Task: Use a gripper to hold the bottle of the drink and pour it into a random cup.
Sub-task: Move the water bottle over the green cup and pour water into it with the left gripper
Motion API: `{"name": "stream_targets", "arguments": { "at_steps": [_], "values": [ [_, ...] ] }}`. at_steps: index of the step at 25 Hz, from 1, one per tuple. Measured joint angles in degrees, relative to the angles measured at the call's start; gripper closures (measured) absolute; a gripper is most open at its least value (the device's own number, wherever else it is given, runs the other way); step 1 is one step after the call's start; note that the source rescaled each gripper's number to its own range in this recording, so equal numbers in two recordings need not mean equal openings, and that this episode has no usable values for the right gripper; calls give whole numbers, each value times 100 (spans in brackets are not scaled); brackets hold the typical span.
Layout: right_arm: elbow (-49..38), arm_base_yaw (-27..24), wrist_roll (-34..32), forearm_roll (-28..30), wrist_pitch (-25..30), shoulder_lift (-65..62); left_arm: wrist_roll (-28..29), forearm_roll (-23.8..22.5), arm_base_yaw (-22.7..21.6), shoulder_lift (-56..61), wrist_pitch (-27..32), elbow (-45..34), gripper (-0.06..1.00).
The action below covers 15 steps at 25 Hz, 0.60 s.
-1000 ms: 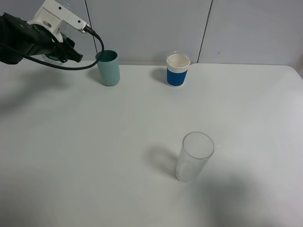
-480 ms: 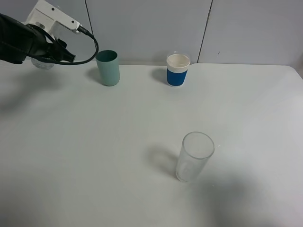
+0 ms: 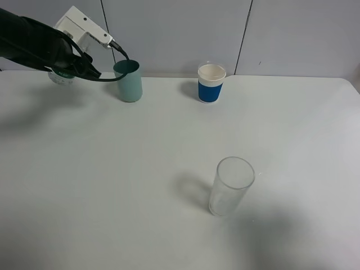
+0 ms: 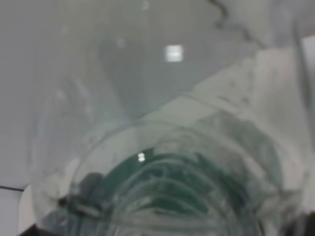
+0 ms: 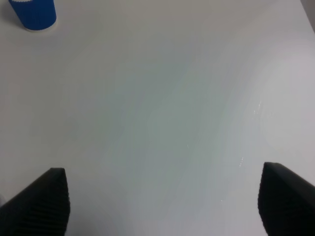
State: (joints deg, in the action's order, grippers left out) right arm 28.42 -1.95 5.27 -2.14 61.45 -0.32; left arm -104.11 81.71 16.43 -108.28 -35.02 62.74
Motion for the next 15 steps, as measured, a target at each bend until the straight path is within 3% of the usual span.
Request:
{"name": "stream_targets", "arguments": {
  "at_steps": [10,15],
  "values": [
    [0,0,0,0,0,0,-270,51,136,-233,-346,106,94],
    [0,0,0,0,0,0,-737,158,304,-380,-636,323,94]
  ]
}}
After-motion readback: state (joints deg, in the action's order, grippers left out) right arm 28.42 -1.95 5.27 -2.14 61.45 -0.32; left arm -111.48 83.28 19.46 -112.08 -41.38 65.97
